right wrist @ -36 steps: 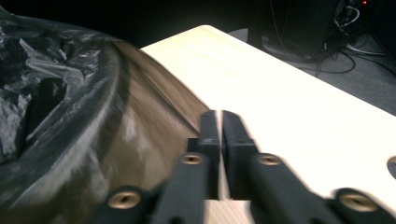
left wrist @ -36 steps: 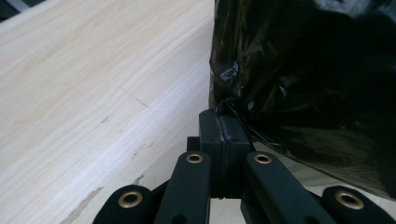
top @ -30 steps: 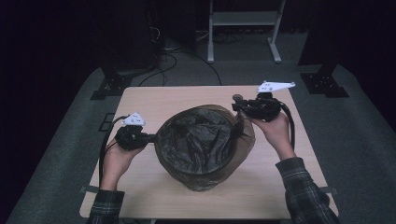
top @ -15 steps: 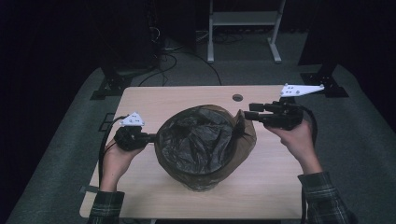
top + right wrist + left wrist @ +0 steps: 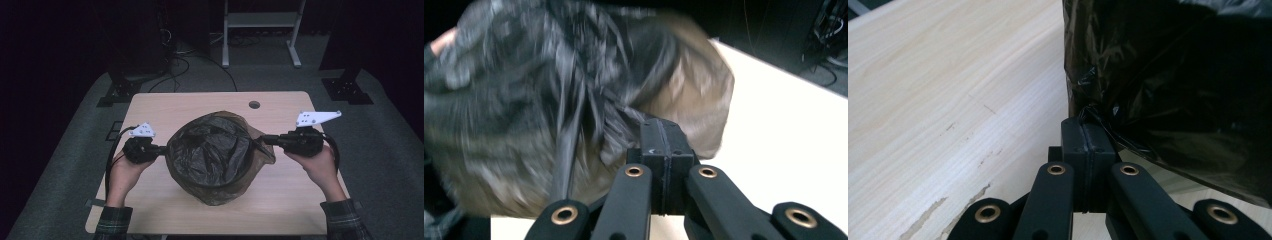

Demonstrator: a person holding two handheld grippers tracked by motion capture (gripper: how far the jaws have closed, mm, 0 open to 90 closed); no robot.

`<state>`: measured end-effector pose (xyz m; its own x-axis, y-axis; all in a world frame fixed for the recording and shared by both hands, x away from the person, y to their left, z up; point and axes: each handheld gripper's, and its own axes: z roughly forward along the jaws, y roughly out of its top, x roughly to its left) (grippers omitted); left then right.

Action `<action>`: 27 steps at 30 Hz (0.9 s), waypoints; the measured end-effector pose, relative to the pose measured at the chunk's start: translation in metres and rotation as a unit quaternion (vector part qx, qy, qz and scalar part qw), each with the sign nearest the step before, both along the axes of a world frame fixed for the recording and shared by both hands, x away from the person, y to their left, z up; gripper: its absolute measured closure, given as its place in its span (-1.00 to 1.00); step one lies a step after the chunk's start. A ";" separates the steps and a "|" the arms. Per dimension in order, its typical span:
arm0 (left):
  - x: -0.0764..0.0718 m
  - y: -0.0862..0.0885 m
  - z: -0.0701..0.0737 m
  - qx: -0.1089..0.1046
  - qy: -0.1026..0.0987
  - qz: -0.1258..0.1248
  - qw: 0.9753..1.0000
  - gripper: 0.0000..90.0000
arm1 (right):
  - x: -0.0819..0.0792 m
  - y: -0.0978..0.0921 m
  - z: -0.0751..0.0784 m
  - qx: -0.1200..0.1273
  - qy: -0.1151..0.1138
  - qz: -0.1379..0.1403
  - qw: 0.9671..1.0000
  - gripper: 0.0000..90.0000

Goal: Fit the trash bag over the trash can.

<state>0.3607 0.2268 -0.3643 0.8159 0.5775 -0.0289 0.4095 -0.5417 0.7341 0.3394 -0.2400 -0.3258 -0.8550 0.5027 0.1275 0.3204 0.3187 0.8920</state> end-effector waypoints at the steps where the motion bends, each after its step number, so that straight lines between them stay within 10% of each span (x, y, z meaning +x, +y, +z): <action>1: 0.000 -0.001 -0.002 0.004 0.003 -0.001 1.000 1.00 | -0.004 -0.002 -0.012 -0.012 0.010 0.000 1.000 1.00; 9: 0.004 -0.003 -0.012 0.021 0.014 0.001 1.000 1.00 | -0.012 -0.006 -0.060 -0.049 0.048 -0.012 0.998 1.00; 13: 0.005 -0.004 -0.017 0.018 0.019 0.001 1.000 1.00 | -0.012 -0.011 -0.070 -0.027 0.054 -0.013 0.998 1.00; 27: 0.018 0.000 -0.032 0.037 0.049 0.024 0.998 1.00 | 0.006 -0.002 -0.066 -0.045 0.030 -0.052 0.997 1.00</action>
<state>0.3785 0.2266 -0.3964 0.7830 0.6188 -0.0634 0.5035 -0.5707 0.6487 0.3456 -0.2419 -0.3915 -0.7893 0.6006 0.1272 0.4083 0.3588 0.8394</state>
